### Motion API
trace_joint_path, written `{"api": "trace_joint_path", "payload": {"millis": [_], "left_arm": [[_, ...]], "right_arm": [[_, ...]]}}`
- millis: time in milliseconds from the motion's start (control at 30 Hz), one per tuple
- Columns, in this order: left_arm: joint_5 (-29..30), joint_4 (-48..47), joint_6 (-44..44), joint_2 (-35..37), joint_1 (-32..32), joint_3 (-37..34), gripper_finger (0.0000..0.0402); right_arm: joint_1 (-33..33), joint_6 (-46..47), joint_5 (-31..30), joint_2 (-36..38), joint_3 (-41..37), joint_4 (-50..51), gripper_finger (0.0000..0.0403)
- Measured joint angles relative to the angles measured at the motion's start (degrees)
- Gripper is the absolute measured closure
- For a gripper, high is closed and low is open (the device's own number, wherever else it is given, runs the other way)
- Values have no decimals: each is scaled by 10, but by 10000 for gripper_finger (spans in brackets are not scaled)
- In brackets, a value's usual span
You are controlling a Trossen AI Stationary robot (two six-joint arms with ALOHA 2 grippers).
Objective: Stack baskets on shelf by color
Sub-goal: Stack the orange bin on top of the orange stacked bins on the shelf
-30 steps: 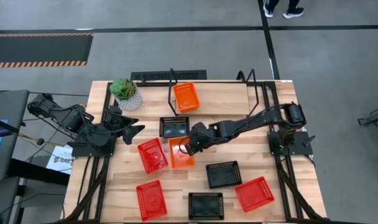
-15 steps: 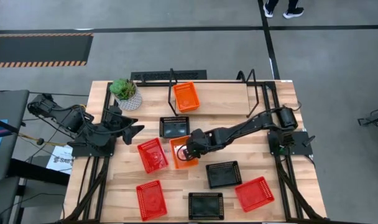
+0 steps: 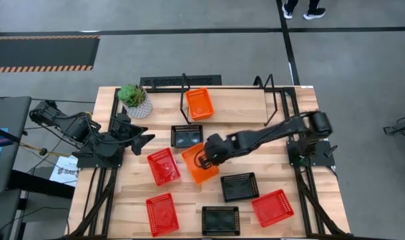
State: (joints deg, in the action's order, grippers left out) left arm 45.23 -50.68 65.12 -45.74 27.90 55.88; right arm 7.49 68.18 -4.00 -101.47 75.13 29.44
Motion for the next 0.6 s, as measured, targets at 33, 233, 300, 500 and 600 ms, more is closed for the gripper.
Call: {"api": "trace_joint_path", "payload": {"millis": [33,233,300,500,600], "left_arm": [[0,0,0,0,0,0,123],[0,0,0,0,0,0,123],[0,0,2,0,0,0,123],[1,1,14,0,0,0,123],[2,0,15,0,0,0,123]], "right_arm": [[-7,-9,-3,21,0,8,396],[-114,-80,-59,122,1,7,398],[-165,-109,-62,128,2,-5,398],[-284,-188,-11,75,65,1,398],[-309,-217,-2,34,106,8,398]]}}
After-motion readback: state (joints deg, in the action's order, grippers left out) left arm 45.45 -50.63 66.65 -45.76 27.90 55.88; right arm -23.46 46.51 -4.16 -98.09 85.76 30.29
